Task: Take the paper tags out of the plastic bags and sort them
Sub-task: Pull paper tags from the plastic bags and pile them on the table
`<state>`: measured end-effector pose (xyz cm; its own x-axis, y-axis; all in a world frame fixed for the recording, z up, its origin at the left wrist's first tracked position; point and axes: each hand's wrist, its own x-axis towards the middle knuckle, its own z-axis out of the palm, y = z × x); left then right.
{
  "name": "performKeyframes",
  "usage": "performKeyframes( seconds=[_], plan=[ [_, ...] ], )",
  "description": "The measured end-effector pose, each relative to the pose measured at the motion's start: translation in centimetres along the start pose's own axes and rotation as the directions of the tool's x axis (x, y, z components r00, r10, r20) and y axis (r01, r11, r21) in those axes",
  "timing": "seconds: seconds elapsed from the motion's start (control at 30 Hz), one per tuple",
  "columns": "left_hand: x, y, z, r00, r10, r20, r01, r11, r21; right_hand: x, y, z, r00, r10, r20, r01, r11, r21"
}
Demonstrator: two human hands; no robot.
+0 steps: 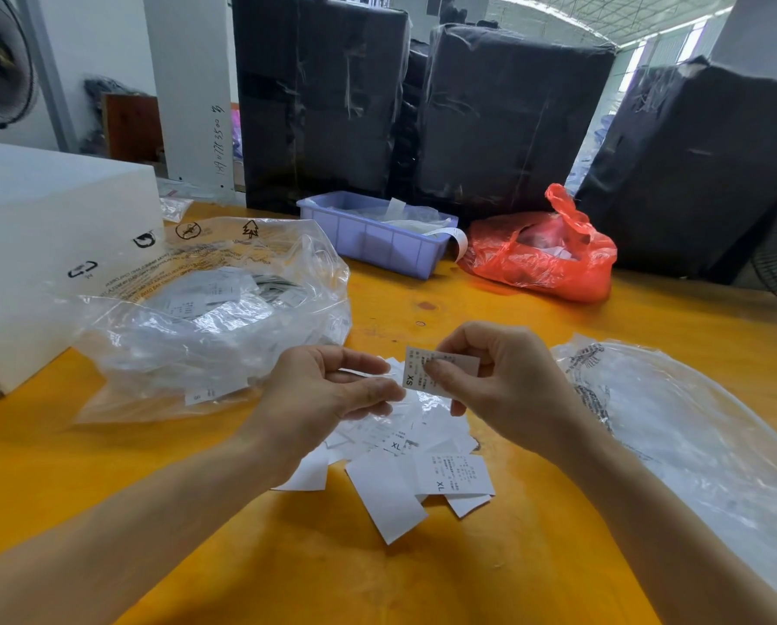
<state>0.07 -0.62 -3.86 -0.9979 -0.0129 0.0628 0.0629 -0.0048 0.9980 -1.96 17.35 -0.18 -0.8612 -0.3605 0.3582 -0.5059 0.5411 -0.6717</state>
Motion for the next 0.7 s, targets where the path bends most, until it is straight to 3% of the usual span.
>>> performKeyframes(
  seconds=[0.37, 0.6, 0.7],
  plan=[
    [0.18, -0.15, 0.04, 1.0, -0.009, -0.02, 0.009, 1.0, -0.023, -0.09, 0.11, 0.38, 0.995, 0.023, 0.094, -0.022, 1.0, -0.01],
    [0.06, -0.25, 0.14, 0.999, 0.028, -0.03, -0.028, 1.0, -0.012, -0.1, 0.15, 0.38, 0.931, 0.186, 0.314, -0.217, 0.974, 0.067],
    [0.03, -0.26, 0.14, 0.999, 0.038, -0.032, -0.038, 0.999, 0.018, -0.1, 0.14, 0.45, 0.909, 0.233, 0.346, -0.268, 0.962, 0.057]
  ],
)
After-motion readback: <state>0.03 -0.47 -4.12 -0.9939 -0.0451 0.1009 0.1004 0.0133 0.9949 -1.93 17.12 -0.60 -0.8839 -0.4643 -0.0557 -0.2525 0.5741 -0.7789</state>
